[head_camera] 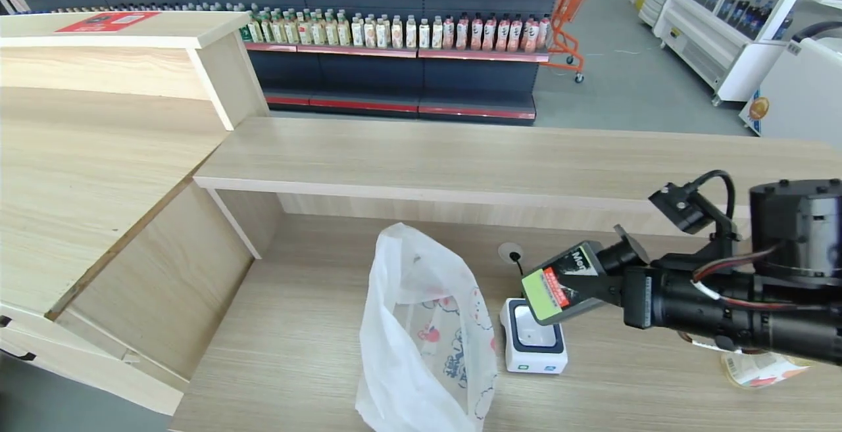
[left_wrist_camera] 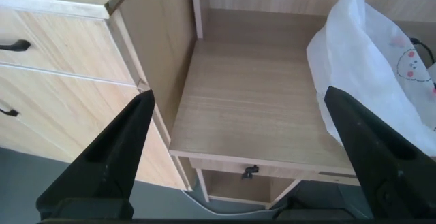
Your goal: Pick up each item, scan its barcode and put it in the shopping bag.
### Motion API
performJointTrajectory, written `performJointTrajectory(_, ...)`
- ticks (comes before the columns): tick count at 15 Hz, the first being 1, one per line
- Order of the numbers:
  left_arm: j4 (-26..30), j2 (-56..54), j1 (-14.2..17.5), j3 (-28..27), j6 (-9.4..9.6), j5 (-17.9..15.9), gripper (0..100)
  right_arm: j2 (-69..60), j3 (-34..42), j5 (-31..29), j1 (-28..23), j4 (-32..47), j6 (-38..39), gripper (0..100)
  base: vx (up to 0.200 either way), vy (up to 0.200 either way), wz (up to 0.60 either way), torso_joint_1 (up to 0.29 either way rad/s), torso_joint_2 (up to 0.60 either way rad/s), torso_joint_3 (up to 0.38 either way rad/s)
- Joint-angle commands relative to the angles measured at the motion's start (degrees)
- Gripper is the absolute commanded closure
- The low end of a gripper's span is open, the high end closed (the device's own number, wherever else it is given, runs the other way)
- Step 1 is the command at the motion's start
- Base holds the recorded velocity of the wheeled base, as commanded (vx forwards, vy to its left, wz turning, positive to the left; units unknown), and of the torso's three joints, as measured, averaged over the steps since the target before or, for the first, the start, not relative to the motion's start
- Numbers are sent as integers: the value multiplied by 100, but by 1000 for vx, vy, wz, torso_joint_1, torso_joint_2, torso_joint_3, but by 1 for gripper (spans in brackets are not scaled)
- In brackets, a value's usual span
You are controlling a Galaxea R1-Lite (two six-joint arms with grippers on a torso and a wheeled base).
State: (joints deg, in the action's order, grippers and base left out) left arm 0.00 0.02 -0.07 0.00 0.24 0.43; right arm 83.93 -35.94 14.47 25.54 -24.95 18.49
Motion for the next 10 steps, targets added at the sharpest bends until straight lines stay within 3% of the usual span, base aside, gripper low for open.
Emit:
performJointTrajectory(1,0,-2,-1,0,2,1,0,1134,-634,-6,-5,-1,-4,100,0,0,0,0,0,0)
performJointTrajectory(5,0,-2,-1,0,2,1,0,2382,-1381,-32,56,-1,-144,100,0,0,0,0,0,0)
performJointTrajectory(10,0,-2,-1,0,2,1,0,3252,-1601,-58,223,-71,-1296,100,0,0,0,0,0,0)
